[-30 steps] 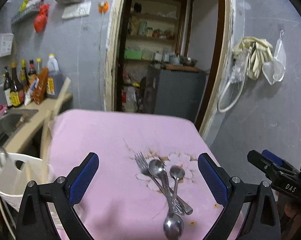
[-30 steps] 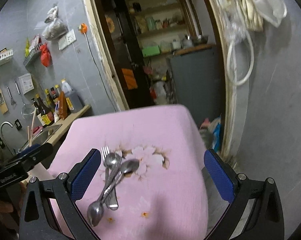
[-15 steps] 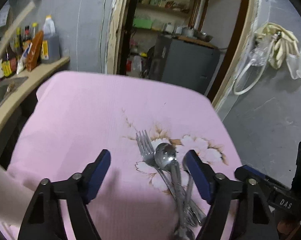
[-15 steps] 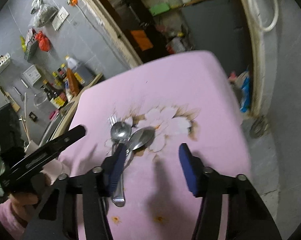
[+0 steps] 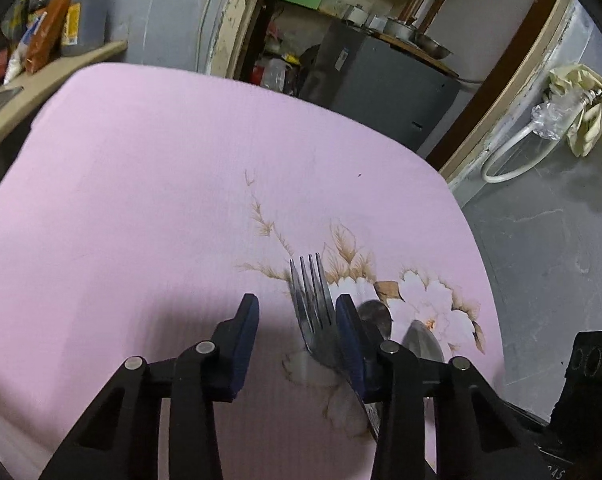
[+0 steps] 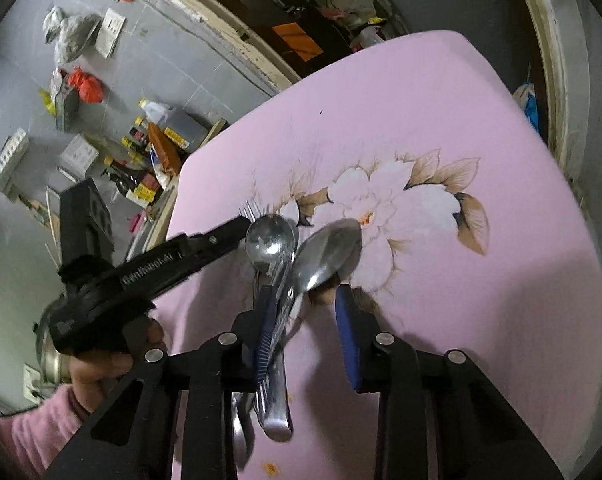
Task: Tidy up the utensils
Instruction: 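Grasp the metal fork with the left tool while the right tool grasps a spoon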
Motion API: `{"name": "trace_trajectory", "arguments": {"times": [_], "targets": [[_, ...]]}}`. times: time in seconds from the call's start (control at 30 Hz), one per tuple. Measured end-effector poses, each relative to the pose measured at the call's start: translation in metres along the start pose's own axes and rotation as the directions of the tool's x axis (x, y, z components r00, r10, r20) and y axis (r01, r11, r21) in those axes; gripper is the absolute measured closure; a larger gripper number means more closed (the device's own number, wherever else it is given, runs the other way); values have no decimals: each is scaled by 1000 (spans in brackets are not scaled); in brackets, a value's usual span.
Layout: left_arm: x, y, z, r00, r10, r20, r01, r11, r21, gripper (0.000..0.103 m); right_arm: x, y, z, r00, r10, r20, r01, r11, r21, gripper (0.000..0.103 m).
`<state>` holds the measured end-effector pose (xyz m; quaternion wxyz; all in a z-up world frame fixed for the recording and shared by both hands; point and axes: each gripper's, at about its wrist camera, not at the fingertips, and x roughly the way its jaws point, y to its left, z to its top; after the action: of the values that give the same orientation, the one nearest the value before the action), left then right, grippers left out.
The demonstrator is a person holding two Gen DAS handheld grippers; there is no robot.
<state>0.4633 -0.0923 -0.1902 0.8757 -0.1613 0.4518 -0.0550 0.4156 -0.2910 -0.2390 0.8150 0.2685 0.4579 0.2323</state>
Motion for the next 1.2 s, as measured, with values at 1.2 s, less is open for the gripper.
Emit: {"name": "trace_trajectory", "arguments": {"times": [1.2], "targets": [[-33,-33,6,1000,-12,15,9,986,169,100,-14,8,9,999,44,26,-49,978,204,101]]}}
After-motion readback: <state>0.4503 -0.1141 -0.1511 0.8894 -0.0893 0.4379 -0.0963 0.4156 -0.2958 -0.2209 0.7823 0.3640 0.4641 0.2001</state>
